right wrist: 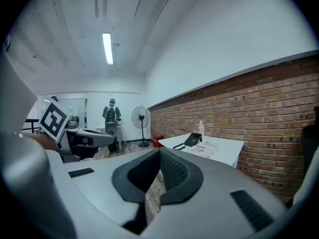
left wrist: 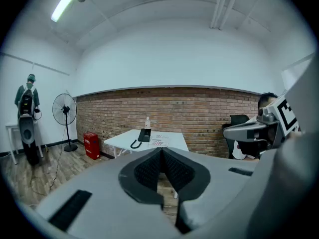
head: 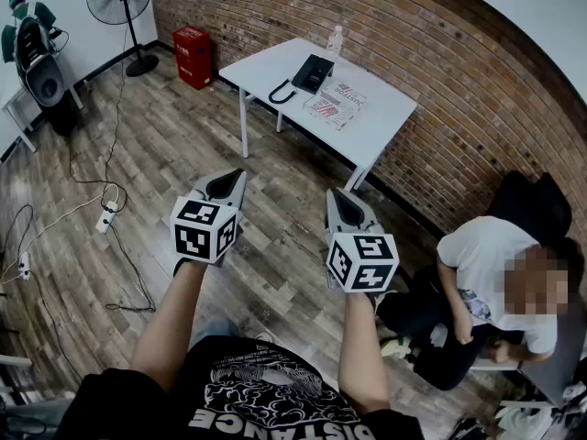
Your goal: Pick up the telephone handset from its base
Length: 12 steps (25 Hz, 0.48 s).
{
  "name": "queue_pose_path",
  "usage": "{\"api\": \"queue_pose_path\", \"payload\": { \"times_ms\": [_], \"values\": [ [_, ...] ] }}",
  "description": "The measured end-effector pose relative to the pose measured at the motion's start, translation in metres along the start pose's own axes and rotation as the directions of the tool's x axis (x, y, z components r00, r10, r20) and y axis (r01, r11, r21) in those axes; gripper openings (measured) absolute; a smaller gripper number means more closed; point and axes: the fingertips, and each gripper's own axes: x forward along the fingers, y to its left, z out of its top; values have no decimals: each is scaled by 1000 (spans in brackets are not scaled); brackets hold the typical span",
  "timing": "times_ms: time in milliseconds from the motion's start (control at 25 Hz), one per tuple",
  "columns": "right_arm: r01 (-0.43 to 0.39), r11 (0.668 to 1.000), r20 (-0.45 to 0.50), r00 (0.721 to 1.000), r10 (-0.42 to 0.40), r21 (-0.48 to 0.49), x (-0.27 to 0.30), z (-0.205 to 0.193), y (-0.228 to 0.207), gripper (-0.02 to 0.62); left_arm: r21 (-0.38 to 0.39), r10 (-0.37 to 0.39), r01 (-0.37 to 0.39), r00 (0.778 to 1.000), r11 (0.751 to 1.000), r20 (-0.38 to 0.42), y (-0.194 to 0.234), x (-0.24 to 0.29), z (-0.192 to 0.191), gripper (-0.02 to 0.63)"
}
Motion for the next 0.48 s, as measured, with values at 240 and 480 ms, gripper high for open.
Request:
{"api": "queue_pose_path", "payload": {
  "times_ms": [240, 480],
  "values": [
    [-14, 1000, -3, 1000, 14, 10, 13, 3, -4, 2, -23, -7, 6, 1000, 1000, -16, 5, 15, 2, 7],
    [-16, 1000, -4, 1000, 16, 15, 36, 2, -8, 2, -22, -8, 7, 1000, 1000, -20, 18, 34, 0, 6]
  ]
}}
